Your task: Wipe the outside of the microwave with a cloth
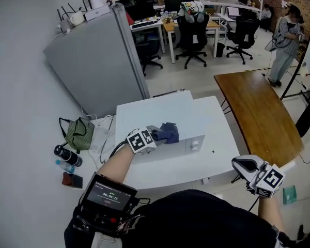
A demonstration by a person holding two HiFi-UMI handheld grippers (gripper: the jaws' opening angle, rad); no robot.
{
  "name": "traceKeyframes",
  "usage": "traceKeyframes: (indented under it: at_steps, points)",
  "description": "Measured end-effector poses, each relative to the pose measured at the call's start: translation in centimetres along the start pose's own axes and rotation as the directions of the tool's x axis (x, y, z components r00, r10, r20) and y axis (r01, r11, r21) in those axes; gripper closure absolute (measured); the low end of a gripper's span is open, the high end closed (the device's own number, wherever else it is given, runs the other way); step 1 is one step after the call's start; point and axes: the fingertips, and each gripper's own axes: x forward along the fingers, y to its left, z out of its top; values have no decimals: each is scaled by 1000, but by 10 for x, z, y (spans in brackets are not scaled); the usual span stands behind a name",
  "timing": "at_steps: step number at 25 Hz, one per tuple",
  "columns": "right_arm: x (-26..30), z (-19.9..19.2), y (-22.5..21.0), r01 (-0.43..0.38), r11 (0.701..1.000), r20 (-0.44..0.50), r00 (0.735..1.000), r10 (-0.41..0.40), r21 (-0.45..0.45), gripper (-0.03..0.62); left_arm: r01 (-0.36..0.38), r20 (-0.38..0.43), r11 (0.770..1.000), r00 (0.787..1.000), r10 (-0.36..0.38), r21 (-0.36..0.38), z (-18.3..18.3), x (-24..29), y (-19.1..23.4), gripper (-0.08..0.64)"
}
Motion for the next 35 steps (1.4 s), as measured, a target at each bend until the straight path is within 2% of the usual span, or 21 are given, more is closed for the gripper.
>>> traceKeyframes:
  at_steps: [5, 8, 12, 16, 18, 20, 23, 26, 29, 32, 35]
  points:
    - [-100, -20, -65, 144, 988, 3, 990, -144, 56, 586, 7, 2, 1000, 1000, -7, 20, 84, 79, 9, 503]
    - [-138, -28, -83, 210, 974, 21, 977, -212, 80, 586, 18, -9, 998, 1000, -17, 52, 117, 107, 5, 503]
    - [-145, -37, -89, 196, 976, 45, 979, -201, 92, 586, 15, 2, 998, 1000, -16, 58, 133, 115, -10, 503]
    - [-105, -38, -82, 125, 988, 56, 990, -131, 94, 586, 1, 76, 1000, 997, 0, -13, 121, 76, -19, 503]
    - [-76, -34, -72, 84, 993, 54, 995, -89, 87, 586, -9, 114, 998, 993, 17, -69, 106, 40, -16, 503]
    - [-39, -26, -61, 34, 997, 51, 998, -38, 69, 586, -60, 155, 989, 985, 80, -132, 78, -4, 0, 503]
    - [31, -9, -41, -36, 999, 30, 999, 35, 32, 586, -165, 196, 962, 958, 209, -218, 17, -77, 31, 503]
    - [113, 15, -10, -82, 996, 26, 996, 81, 30, 586, -229, 209, 934, 934, 291, -275, -56, -141, 62, 503]
    - [194, 39, 35, -138, 990, 25, 990, 137, 16, 586, -248, 204, 920, 926, 317, -304, -124, -190, 87, 503]
    - [265, 58, 69, -165, 986, -11, 986, 165, 8, 586, -233, 234, 909, 917, 324, -345, -179, -223, 119, 503]
    - [294, 64, 83, -162, 987, -40, 986, 163, 13, 586, -190, 284, 916, 911, 298, -352, -194, -231, 125, 503]
